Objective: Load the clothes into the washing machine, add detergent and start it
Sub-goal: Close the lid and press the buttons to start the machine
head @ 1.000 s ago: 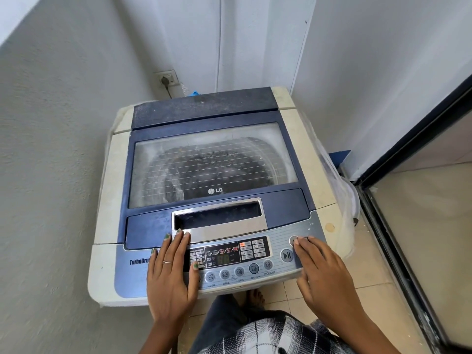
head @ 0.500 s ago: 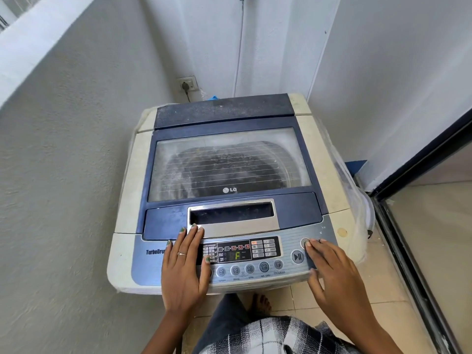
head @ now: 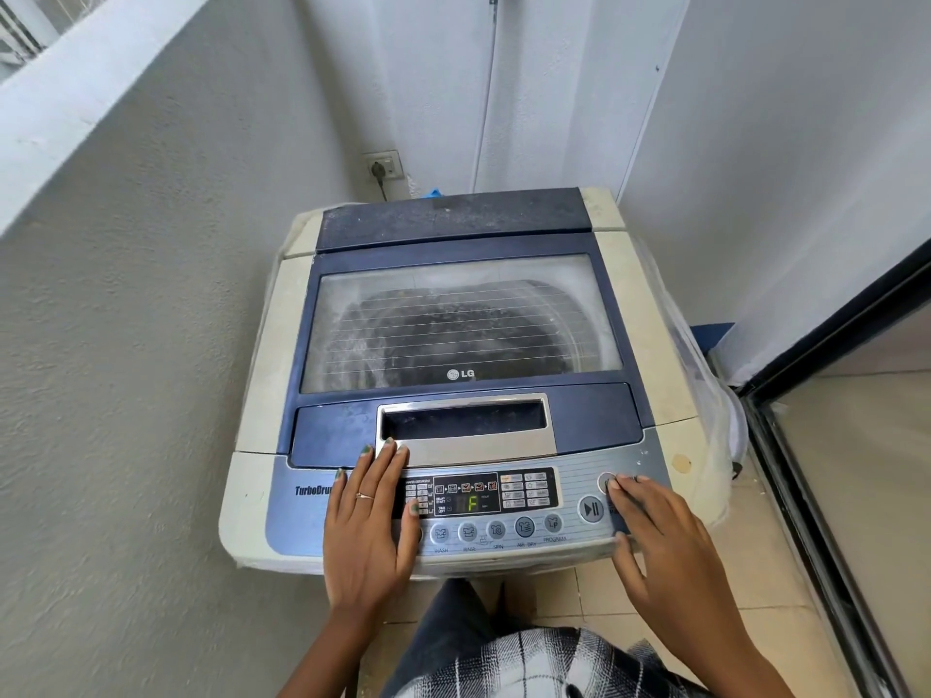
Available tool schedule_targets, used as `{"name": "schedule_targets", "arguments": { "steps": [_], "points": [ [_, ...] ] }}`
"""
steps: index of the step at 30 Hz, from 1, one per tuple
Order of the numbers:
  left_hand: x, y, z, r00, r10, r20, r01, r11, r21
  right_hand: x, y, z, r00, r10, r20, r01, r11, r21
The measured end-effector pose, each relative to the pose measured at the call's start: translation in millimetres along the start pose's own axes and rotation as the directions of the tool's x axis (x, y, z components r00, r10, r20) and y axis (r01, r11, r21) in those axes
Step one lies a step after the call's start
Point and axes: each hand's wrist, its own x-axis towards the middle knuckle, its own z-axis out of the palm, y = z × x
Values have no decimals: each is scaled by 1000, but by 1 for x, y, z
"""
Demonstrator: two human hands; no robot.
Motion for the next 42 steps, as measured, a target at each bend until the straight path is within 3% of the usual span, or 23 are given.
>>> {"name": "schedule_targets", "arguments": {
  "steps": [36,42],
  "points": [
    [1,0,0,1000,1,-9,-1,1000,4,-2,2,2,999,16,43,-18,999,36],
    [1,0,0,1000,-4,-7,4,1000,4,-9,-5,3,998,-49,47,50,999,-13]
  ]
}}
